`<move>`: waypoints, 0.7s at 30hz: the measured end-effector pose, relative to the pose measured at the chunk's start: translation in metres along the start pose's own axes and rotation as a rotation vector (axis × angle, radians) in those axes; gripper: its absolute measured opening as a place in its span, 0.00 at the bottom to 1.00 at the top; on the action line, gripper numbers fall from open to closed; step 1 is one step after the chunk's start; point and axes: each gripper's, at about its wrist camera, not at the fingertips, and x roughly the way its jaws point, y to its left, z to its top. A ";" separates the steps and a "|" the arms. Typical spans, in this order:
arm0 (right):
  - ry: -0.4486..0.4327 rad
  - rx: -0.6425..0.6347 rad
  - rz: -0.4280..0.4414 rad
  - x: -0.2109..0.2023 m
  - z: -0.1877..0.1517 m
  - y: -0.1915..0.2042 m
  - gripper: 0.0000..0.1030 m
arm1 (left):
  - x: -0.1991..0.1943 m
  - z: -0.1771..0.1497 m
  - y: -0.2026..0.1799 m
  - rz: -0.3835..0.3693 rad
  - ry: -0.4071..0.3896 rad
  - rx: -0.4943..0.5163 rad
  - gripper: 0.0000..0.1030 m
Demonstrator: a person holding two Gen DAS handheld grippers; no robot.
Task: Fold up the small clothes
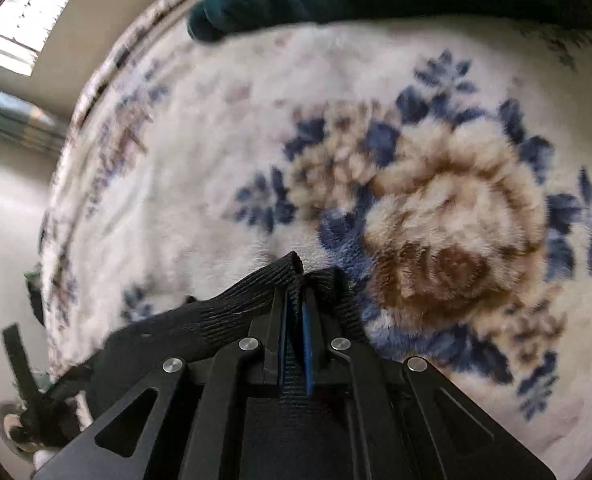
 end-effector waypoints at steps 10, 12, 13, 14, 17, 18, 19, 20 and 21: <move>0.095 0.115 0.064 -0.086 -0.055 -0.068 0.73 | -0.074 -0.045 0.052 -0.322 -0.076 -0.108 1.00; 0.115 0.231 0.127 -0.098 -0.099 -0.090 0.73 | -0.078 -0.063 0.061 -0.342 -0.058 -0.120 1.00; 0.125 0.306 0.161 -0.100 -0.126 -0.101 0.73 | -0.075 -0.069 0.061 -0.344 -0.043 -0.120 1.00; 0.126 0.352 0.186 -0.100 -0.144 -0.104 0.73 | -0.071 -0.081 0.060 -0.345 -0.026 -0.122 1.00; 0.139 0.480 0.294 -0.082 -0.202 -0.107 0.73 | -0.056 -0.096 0.064 -0.397 0.030 -0.149 1.00; 0.144 0.517 0.355 -0.069 -0.217 -0.103 0.73 | -0.053 -0.099 0.067 -0.426 0.035 -0.162 1.00; 0.141 0.541 0.404 -0.057 -0.225 -0.098 0.73 | -0.051 -0.099 0.067 -0.445 0.037 -0.169 1.00; 0.120 0.552 0.474 -0.041 -0.233 -0.090 0.73 | -0.047 -0.100 0.069 -0.483 0.039 -0.177 1.00; 0.109 0.541 0.490 -0.032 -0.235 -0.083 0.73 | -0.046 -0.100 0.069 -0.511 0.041 -0.181 1.00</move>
